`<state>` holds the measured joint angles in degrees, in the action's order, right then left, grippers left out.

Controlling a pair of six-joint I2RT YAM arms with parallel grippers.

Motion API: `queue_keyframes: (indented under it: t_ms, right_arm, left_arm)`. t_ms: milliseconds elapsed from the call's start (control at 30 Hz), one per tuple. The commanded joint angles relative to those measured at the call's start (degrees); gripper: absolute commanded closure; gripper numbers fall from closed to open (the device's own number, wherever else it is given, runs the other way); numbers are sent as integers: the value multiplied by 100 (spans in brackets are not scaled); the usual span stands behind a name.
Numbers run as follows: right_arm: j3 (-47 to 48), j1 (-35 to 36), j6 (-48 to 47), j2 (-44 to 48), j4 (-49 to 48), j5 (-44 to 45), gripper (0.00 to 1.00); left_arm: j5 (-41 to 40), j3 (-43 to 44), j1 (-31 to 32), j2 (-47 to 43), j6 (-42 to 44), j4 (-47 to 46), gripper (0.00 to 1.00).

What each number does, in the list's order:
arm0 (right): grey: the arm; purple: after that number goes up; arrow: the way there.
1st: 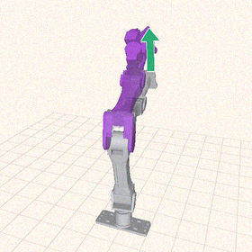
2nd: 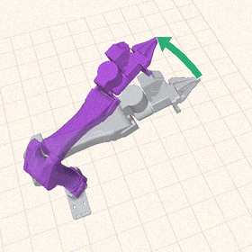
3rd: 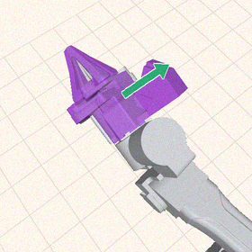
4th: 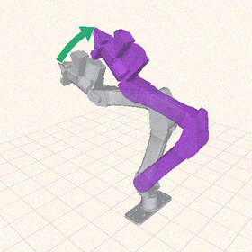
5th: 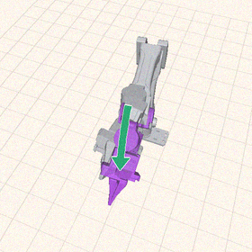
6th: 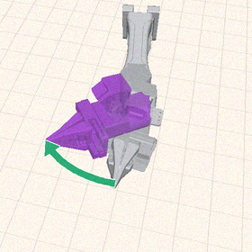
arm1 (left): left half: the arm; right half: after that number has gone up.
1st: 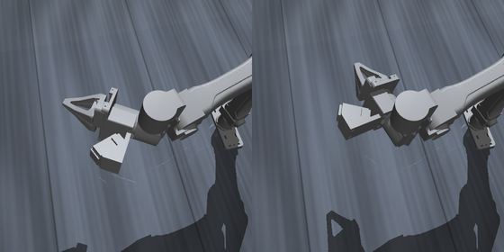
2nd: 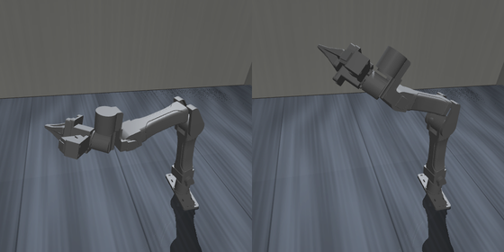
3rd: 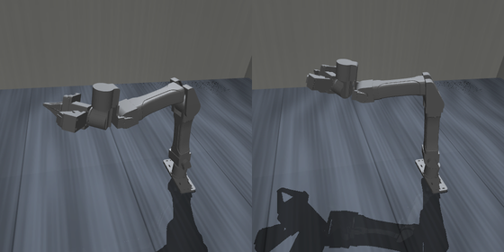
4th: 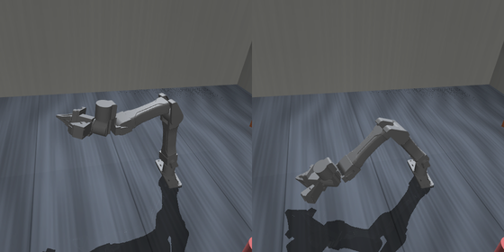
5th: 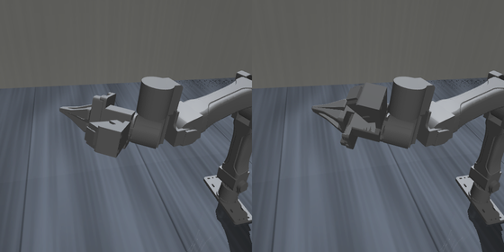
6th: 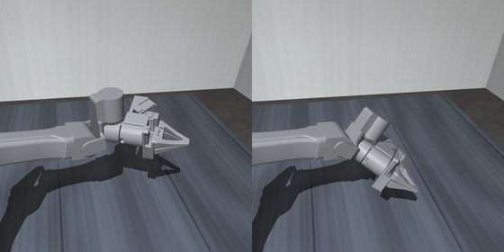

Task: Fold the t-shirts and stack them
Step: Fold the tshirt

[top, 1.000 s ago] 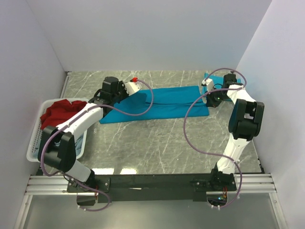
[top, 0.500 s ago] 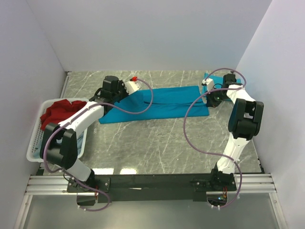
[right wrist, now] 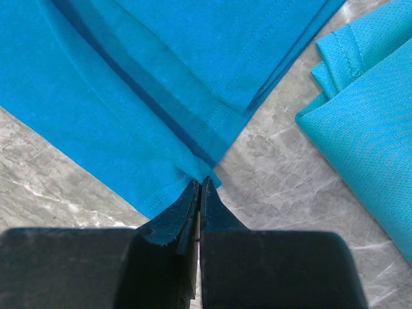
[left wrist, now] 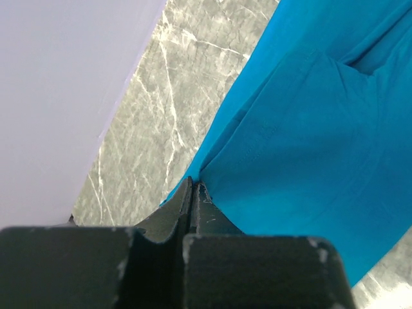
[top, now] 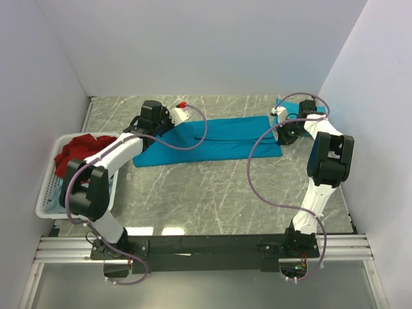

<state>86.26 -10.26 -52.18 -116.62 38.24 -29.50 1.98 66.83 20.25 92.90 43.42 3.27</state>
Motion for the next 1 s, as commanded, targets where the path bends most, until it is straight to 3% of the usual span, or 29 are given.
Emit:
queue_keyframes:
  t_ms: [0, 100, 167, 200, 233, 300, 333, 367, 433, 533, 633, 700, 767, 833, 967]
  right_arm:
    - [277, 94, 138, -45, -167, 40, 100]
    - [199, 182, 296, -1, -351, 119, 98]
    - [85, 235, 619, 77, -692, 312, 86]
    - [15, 261, 839, 139, -895, 478, 74]
    - [-64, 314, 1059, 209, -1097, 628, 65]
    - [-353, 358, 1551, 516, -1614, 953, 53]
    - [-425, 384, 1797, 630, -1757, 1172, 50]
    - [-434, 445, 1982, 814, -1767, 1400, 50]
    - [-627, 446, 2071, 1070, -1855, 1359, 48]
    - [-935, 437, 1879, 1580, -1760, 921, 46]
    - [-1014, 455, 731, 1791, -724, -474, 45]
    - [-1356, 586, -797, 1949, -14, -1039, 44]
    - [-1951, 770, -1502, 2194, -122, -875, 43]
    - [-2287, 1146, -1540, 2292, -816, -62, 42]
    - [-2333, 1614, -1453, 1960, -1213, 994, 42]
  left_arm:
    - [119, 366, -74, 228, -18, -116, 100]
    - [75, 585, -118, 579, -166, -107, 99]
    - [-135, 866, -144, 1000, -316, -37, 94]
    - [-180, 963, -153, 1167, -699, -132, 86]
    - [-633, 1286, -170, 1560, -929, -273, 67]
    - [-1811, 1901, -197, 2063, -1743, -135, 54]
    - [-2119, 2626, -206, 2526, -1967, 41, 46]
    - [-2418, 2921, -214, 2688, -2212, 269, 27]
    - [-2852, 3587, -214, 2829, -2671, 629, 9]
    - [-3063, 3706, -206, 2358, -3066, 885, 5]
    - [-2854, 3305, -214, 1507, -3847, 1334, 5]
    - [-2520, 2873, -302, 987, -4818, 1588, 6]
    - [-1792, 1943, -477, 135, -5482, 1765, 6]
    - [-1273, 752, -574, -768, -6212, 1599, 6]
    - [-893, -809, -689, -2063, -7004, 1334, 7]
